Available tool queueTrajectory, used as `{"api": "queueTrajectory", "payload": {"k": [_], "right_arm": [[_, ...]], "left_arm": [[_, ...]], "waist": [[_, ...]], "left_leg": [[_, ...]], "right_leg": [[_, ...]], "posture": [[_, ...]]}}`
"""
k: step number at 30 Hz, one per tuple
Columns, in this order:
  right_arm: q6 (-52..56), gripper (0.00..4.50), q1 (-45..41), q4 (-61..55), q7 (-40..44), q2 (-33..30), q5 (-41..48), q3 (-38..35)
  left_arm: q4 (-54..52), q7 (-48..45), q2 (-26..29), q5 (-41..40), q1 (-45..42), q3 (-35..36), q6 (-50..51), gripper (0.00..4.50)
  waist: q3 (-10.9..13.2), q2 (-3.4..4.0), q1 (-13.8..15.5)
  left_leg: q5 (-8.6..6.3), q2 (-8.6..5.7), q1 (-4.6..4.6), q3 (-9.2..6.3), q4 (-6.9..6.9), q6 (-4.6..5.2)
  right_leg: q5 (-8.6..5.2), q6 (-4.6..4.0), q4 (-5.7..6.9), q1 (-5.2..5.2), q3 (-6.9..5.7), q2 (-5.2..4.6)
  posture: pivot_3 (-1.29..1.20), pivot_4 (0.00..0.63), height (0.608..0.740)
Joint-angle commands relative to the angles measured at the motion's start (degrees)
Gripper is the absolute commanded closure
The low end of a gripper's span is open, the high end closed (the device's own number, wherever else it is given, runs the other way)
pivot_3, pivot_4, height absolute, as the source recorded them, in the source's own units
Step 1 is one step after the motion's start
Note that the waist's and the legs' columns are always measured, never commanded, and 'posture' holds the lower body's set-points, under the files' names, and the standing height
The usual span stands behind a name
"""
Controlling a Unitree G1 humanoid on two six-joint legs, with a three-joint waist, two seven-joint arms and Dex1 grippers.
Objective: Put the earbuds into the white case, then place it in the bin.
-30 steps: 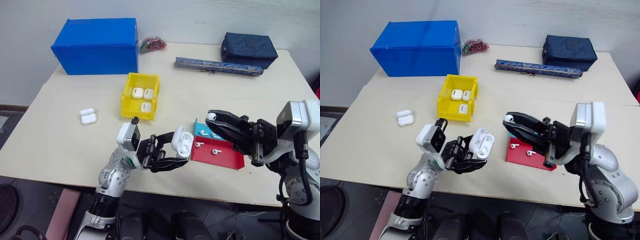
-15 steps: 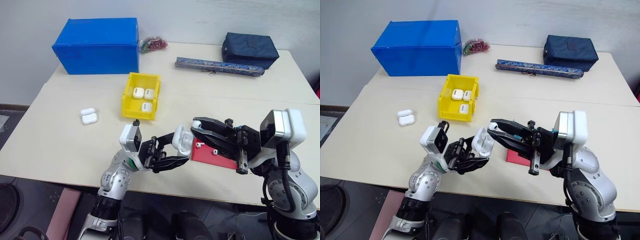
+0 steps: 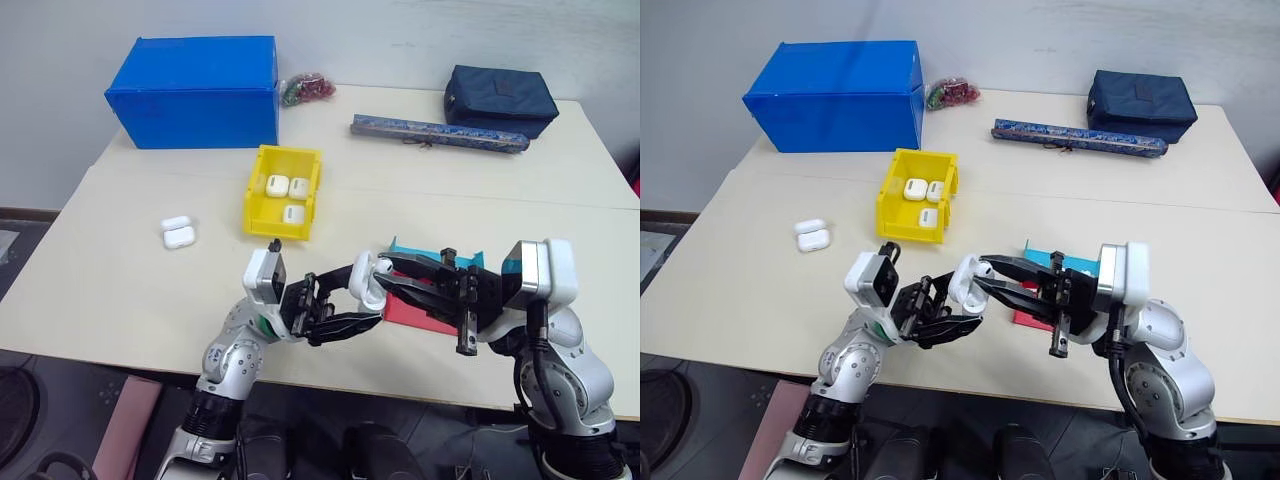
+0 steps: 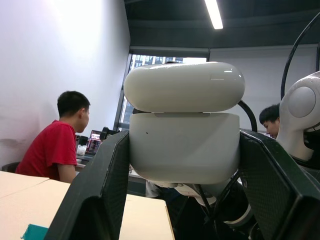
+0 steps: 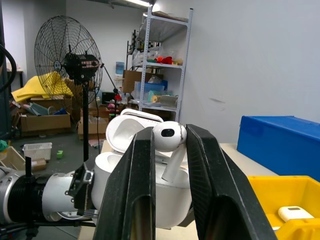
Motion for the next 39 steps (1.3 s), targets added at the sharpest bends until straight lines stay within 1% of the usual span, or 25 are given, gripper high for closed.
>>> {"api": "queueTrajectory", "payload": {"k": [1, 8, 10, 12, 13, 18, 20, 22, 24, 26, 28, 29, 30, 32, 33, 35, 36, 39], "right_arm": [[-1.7, 4.06, 0.4, 1.1, 1.8, -0.4, -2.0, 1.8], [-3.0, 4.06, 1.1, 3.6, 3.1, -0.8, -3.2, 4.3], [-0.8, 4.06, 1.6, 3.7, 3.1, -1.6, -1.3, 4.3], [1.1, 3.27, 2.0, 3.8, 3.3, -2.4, 0.1, 4.4], [0.6, 3.04, 1.9, 4.0, 3.5, -2.3, 0.1, 4.2], [-1.7, 1.33, 1.2, 4.7, 3.8, -2.7, 0.2, 1.7], [-1.3, 0.68, 2.0, 3.9, 2.8, -4.7, 1.5, -2.2], [0.1, 0.01, 4.3, 2.9, 1.3, -7.6, 3.8, -8.1], [1.4, 0.01, 8.3, 2.6, 1.3, -11.3, 5.3, -14.8], [0.7, 0.01, 14.5, 5.1, 4.7, -15.0, 3.9, -22.5], [-2.2, 0.01, 20.3, 10.6, 8.7, -17.1, 1.0, -28.6], [-3.3, 0.01, 21.7, 12.3, 9.9, -17.5, 0.2, -30.0], [-6.2, 0.01, 23.8, 17.1, 11.5, -18.2, -2.4, -32.0], [-10.2, 0.01, 26.2, 24.0, 13.2, -19.2, -6.6, -34.2], [-12.4, 0.01, 27.6, 28.9, 11.8, -20.5, -11.1, -34.8], [-13.4, 0.01, 29.6, 34.1, 6.9, -22.8, -18.2, -35.1], [-13.3, 0.01, 29.6, 34.9, 5.4, -23.3, -19.6, -34.7], [-13.7, 0.01, 27.5, 34.5, 6.7, -24.2, -19.0, -32.5]], "left_arm": [[-2.9, -0.3, -1.0, -0.3, -0.3, -0.2, -1.3, 1.73], [-2.7, -0.7, -1.6, 0.3, -0.8, 0.0, -1.8, 1.73], [-2.7, -0.7, -1.8, 0.4, -0.9, 0.1, -1.9, 1.73], [-2.6, -0.8, -2.0, 0.4, -1.1, 0.3, -2.1, 1.73], [-2.7, -0.8, -1.9, 0.4, -1.3, 0.4, -2.0, 1.73], [-2.1, -1.5, -1.9, 0.6, -1.8, 1.1, -2.3, 1.73], [-1.1, -2.1, -1.4, 1.2, -1.6, 1.7, -3.0, 1.73], [-0.1, -2.6, -0.5, 2.0, -1.1, 2.5, -4.0, 1.73], [0.9, -3.3, 0.8, 2.6, -0.3, 3.5, -4.9, 1.73], [1.9, -4.7, 2.6, 3.2, 0.6, 4.2, -6.0, 1.73], [2.5, -5.6, 4.2, 3.5, 1.4, 4.9, -6.8, 1.73], [2.6, -5.7, 4.5, 3.5, 1.6, 5.1, -7.1, 1.73], [2.7, -6.0, 5.1, 3.6, 1.9, 5.5, -7.3, 1.73], [2.9, -6.5, 5.9, 3.6, 2.3, 6.0, -7.8, 1.73], [2.9, -6.6, 6.3, 3.7, 2.5, 6.3, -8.0, 1.73], [2.9, -6.4, 6.7, 3.8, 2.6, 6.8, -8.5, 1.73], [2.9, -6.2, 6.8, 3.8, 2.7, 7.0, -8.7, 1.73], [2.9, -5.8, 6.7, 4.2, 2.7, 6.9, -9.5, 1.73]], "waist": [[0.0, 0.0, 0.0], [0.0, 0.0, 0.0], [0.0, 0.0, 0.0], [0.0, 0.0, 0.0], [0.0, 0.0, 0.0], [0.0, 0.0, 0.0], [0.0, 0.0, 0.1], [0.0, 0.0, 0.4], [0.0, 0.0, 0.5], [0.0, 0.0, 0.6], [0.0, -0.02, 0.5], [0.0, -0.03, 0.5], [0.0, -0.03, 0.3], [0.0, -0.03, 0.3], [0.0, -0.03, 0.2], [0.0, -0.02, 0.2], [0.0, -0.02, 0.0], [0.0, 0.04, -0.8]], "left_leg": [[0.0, 0.0, 0.0, 0.0, 0.0, 0.0], [0.0, 0.0, 0.0, 0.0, 0.0, 0.0], [0.0, 0.0, 0.0, 0.0, 0.0, 0.0], [0.0, 0.0, 0.0, 0.0, 0.0, 0.0], [0.0, 0.0, 0.0, 0.0, 0.0, 0.0], [-0.01, 0.0, 0.0, 0.0, 0.0, 0.01], [-0.01, 0.0, 0.0, 0.0, 0.0, 0.02], [-0.02, -0.01, -0.02, 0.0, 0.0, 0.03], [-0.03, -0.02, -0.06, -0.03, -0.01, 0.05], [-0.04, -0.04, -0.1, -0.02, -0.07, 0.07], [-0.05, -0.05, -0.08, -0.01, -0.13, 0.09], [-0.05, -0.05, -0.08, -0.01, -0.14, 0.09], [-0.06, -0.05, -0.08, -0.01, -0.14, 0.1], [-0.06, -0.05, -0.05, 0.04, -0.08, 0.13], [-0.09, -0.05, -0.02, 0.06, -0.07, 0.21], [-0.15, -0.07, 0.06, 0.11, -0.07, 0.38], [-0.17, -0.08, 0.1, 0.15, -0.09, 0.42], [-0.12, -0.07, 0.15, 0.17, -0.16, 0.33]], "right_leg": [[0.0, 0.0, 0.0, 0.0, 0.0, 0.0], [0.0, 0.0, 0.01, 0.0, 0.0, 0.0], [0.0, 0.0, 0.0, 0.0, 0.0, 0.0], [0.0, 0.0, 0.0, 0.0, 0.0, -0.01], [0.0, 0.0, 0.0, 0.0, -0.01, -0.01], [0.0, 0.0, -0.01, 0.01, -0.01, -0.01], [0.0, 0.0, -0.03, 0.02, -0.01, -0.01], [0.0, 0.0, -0.06, 0.01, -0.01, -0.02], [0.0, 0.0, -0.11, 0.02, -0.04, -0.03], [0.0, 0.0, -0.31, 0.05, -0.05, -0.03], [0.0, 0.0, -0.4, 0.1, -0.08, -0.01], [0.0, 0.0, -0.42, 0.1, -0.08, 0.0], [0.0, 0.0, -0.42, 0.12, -0.08, 0.0], [0.0, 0.0, -0.43, 0.15, -0.03, -0.01], [0.0, 0.0, -0.45, 0.19, 0.01, -0.01], [0.0, -0.01, -0.44, 0.25, 0.09, -0.02], [0.0, -0.01, -0.44, 0.24, 0.14, -0.03], [-0.01, -0.03, -0.35, 0.18, 0.2, 0.0]], "posture": [[0.0, 0.15, 0.74], [0.0, 0.15, 0.74], [0.0, 0.15, 0.74], [0.0, 0.15, 0.74], [0.0, 0.15, 0.74], [0.0, 0.15, 0.74], [0.0, 0.15, 0.74], [0.0, 0.15, 0.74], [0.0, 0.15, 0.74], [0.0, 0.15, 0.74], [0.0, 0.15, 0.74], [0.0, 0.15, 0.74], [0.0, 0.15, 0.74], [0.0, 0.15, 0.74], [0.0, 0.15, 0.74], [0.0, 0.15, 0.74], [0.0, 0.15, 0.74], [0.0, 0.15, 0.74]]}}
